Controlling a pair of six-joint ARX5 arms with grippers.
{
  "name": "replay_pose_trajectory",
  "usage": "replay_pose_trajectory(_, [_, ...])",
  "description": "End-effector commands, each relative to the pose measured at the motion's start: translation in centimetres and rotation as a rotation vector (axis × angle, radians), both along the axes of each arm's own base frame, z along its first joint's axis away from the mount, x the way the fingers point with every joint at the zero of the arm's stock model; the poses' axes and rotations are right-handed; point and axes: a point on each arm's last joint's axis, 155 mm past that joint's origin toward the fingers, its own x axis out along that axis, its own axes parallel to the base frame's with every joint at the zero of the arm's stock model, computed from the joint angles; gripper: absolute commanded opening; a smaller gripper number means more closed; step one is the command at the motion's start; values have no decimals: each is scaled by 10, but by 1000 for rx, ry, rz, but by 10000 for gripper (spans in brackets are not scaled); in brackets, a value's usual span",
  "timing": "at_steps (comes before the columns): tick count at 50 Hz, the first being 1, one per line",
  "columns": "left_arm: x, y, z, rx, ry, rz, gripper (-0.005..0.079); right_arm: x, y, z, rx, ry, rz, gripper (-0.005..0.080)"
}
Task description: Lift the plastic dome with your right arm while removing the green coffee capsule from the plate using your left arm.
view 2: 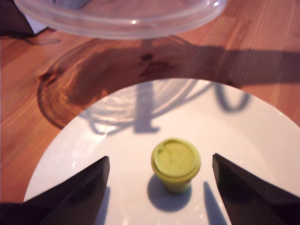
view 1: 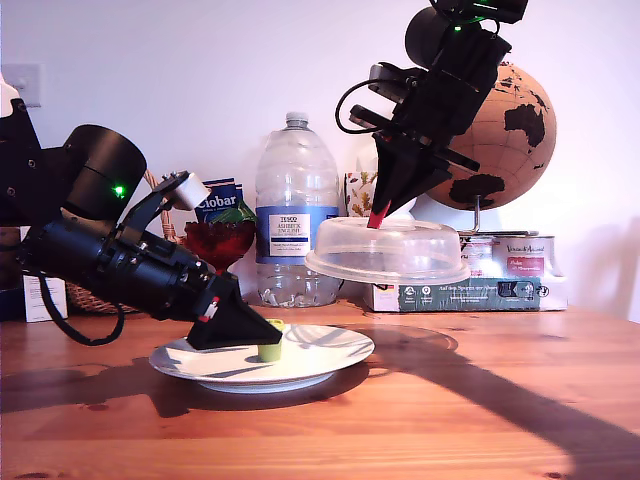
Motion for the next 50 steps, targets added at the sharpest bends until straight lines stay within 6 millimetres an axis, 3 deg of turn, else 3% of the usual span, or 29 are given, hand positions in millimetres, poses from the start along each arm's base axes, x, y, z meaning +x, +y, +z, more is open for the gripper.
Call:
replay_pose_trajectory(1, [-5,-5,-20,8,46,-15,639,1,2,21,15,-49,8,-13])
replay_pose_trajectory(10, [-6,-13,-22,6,48,-36,623,1,2,21,15,-48,8,-13])
replay_pose_trajectory(13, [-4,-15,-19,-1,41,-35,561,1,2,21,14,-49,8,-13])
replay_pose_trajectory(19, [-2,-16,-16,-12,47,-30,354,1,2,21,14,-49,8,-13])
replay_pose_trajectory(23, [-2,-17,-15,-14,46,-32,281,1,2,21,14,-49,8,-13])
replay_pose_trajectory(50, [6,-14,-8,-28,13,-19,232,1,2,21,14,-49,8,-13])
